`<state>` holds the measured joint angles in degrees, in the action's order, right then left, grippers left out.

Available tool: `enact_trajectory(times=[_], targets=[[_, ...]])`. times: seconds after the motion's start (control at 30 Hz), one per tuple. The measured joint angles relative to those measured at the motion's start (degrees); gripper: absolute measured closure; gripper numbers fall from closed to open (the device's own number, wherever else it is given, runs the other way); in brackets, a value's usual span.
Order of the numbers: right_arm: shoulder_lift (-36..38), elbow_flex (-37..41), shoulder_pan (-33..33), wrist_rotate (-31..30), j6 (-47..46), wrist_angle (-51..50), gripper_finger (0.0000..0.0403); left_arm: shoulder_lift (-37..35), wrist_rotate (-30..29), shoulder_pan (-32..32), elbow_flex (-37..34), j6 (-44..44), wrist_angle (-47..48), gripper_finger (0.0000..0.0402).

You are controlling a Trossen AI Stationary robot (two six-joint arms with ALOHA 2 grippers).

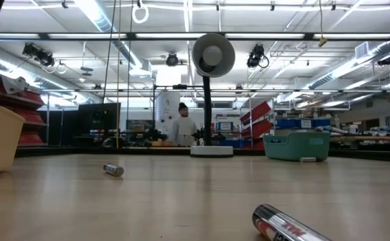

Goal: Sort batteries
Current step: Put the silver battery into the green bin

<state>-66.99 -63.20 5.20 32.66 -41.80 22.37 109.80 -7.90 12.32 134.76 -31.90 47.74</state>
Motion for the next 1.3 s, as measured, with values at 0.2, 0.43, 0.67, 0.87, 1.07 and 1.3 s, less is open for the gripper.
enact_trajectory(times=[0.2, 0.43, 0.67, 0.87, 1.07, 1.3], targets=[[2.8, -11.7, -3.4, -2.2, 9.5, 2.2, 0.019, 0.8, 1.1, 0.6, -0.4, 0.4, -1.5, 0.026], [6.1, -23.8, -5.2, -8.7, 23.8, 0.0, 0.019, 0.8, 0.8, 1.0, -1.1, 0.0, -0.1, 0.026], [6.2, -27.8, -5.5, -32.0, 43.6, -10.2, 0.019, 0.4, -0.6, 1.5, -0.8, 0.8, -1.1, 0.0259], [2.2, -28.1, -6.9, -47.1, 55.6, 9.2, 0.019, 0.5, -4.0, 1.6, -0.9, 1.8, -1.2, 0.0259], [-3.4, -29.4, -10.5, -48.3, 61.6, 28.3, 0.019, 0.5, -4.0, 2.1, -0.8, 1.8, -0.5, 0.0259], [-1.9, -37.8, -10.9, -48.7, 75.1, 16.8, 0.0188, 0.5, -7.7, 3.9, -0.8, 1.8, 3.7, 0.0259]])
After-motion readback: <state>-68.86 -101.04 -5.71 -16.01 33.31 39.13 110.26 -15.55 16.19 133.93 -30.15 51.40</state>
